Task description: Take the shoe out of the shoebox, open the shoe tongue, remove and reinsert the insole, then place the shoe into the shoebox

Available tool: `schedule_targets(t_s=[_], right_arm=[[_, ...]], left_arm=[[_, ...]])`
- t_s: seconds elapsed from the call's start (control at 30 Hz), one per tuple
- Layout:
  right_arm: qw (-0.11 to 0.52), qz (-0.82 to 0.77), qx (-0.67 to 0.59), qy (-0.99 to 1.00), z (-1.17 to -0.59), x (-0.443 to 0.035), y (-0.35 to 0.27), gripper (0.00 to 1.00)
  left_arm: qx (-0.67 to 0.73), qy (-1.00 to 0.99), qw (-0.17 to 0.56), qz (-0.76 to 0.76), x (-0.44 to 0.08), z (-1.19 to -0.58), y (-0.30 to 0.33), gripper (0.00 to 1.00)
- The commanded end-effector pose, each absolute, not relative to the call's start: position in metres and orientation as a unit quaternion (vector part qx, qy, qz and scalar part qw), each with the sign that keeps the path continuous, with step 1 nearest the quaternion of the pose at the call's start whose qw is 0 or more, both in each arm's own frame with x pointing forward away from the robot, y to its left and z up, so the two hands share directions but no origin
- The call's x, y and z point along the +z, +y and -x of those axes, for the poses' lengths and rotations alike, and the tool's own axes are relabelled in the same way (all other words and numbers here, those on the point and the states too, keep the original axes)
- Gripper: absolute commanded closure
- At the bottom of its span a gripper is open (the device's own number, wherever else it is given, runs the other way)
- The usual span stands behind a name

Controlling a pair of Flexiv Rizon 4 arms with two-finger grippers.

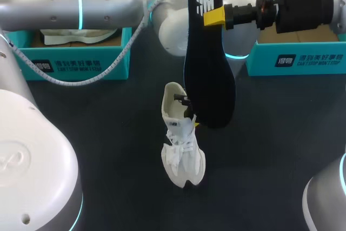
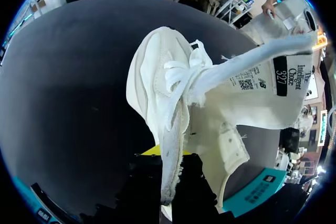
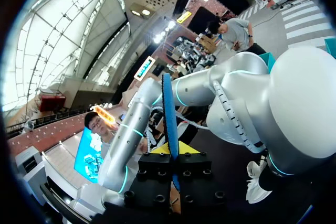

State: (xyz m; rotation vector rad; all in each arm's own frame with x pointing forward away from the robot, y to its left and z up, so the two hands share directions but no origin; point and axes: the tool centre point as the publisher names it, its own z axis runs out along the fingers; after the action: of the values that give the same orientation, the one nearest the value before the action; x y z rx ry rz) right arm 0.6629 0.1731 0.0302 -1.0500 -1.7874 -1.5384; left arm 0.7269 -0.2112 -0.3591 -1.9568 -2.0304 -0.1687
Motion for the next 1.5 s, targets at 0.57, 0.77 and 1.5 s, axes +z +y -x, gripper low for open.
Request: schedule_targets(t_s=[0.57,0.77,1.5], right_arm=[[0.277,0.391,-0.572,-0.666,-0.665,0.03,0.176,1.0],[0.277,0.391,-0.572,-0.666,-0.665,0.03,0.176,1.0],[0.277,0.391,-0.572,-0.666,-0.665,0.03,0.176,1.0]], left_arm=[[-0.052,-0.712,0.182,0.676,-0.37,-0.729,-0.219,0.0],[-0.019,-0.724,0.165,0.669,-0.351,-0.742,-0.222,0.0],[0.15,-0.754,0.005,0.639,-0.22,-0.789,-0.203,0.0]])
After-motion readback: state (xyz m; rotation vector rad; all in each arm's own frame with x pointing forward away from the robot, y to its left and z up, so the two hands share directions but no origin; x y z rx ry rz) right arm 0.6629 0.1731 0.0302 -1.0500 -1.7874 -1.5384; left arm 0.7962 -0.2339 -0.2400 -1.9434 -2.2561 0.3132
